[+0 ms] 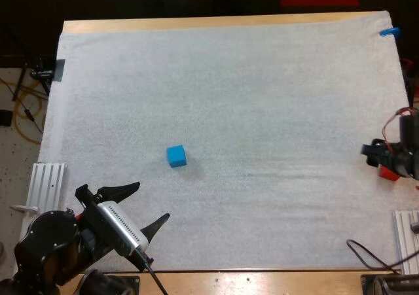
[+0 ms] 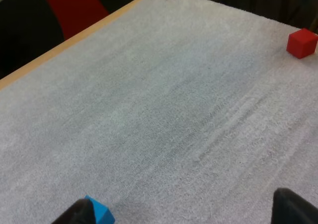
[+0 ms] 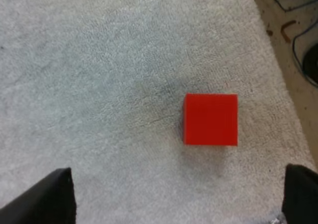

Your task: Stack red cube on blue cube

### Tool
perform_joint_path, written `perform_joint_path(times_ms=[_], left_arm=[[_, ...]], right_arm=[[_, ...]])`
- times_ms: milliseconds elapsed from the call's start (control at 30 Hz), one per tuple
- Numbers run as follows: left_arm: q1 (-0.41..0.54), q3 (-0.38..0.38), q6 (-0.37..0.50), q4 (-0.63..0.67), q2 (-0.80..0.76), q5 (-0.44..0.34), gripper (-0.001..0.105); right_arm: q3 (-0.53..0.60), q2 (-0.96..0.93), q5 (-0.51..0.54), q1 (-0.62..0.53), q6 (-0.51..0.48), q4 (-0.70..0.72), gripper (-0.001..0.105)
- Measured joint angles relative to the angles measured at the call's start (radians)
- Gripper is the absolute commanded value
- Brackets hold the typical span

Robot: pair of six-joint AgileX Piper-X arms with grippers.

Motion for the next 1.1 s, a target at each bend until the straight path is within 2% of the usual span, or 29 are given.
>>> perform_joint_path(times_ms=[233,500,667,933,967,1033,1100], left_arm=[[0.000,0.000,0.000,0.000,0.000,0.000,0.068],[0.000,0.000,0.000,0.000,0.000,0.000,0.068],[0.000,0.000,0.000,0.000,0.000,0.000,0.068],[0.000,0.000,0.000,0.000,0.000,0.000,0.068],[0.000,0.000,0.000,0.000,0.000,0.000,0.068],[0.000,0.000,0.000,0.000,0.000,0.000,0.068],[0.000,0.000,0.000,0.000,0.000,0.000,0.068]], right_arm=[[0.000,0.077,-0.011,-0.104,-0.043,-0.050,0.079],[0.000,0.197,-0.125,-0.239,-0.156,-0.090,0.079],[0.000,0.277,-0.159,-0.255,-0.190,-0.132,0.079],[0.000,0.409,-0.163,-0.255,-0.193,-0.169,0.079],[0.000,0.429,-0.163,-0.255,-0.193,-0.175,0.078],[0.000,0.455,-0.163,-0.255,-0.193,-0.176,0.068],[0.000,0.479,-0.163,-0.255,-0.193,-0.178,0.046]])
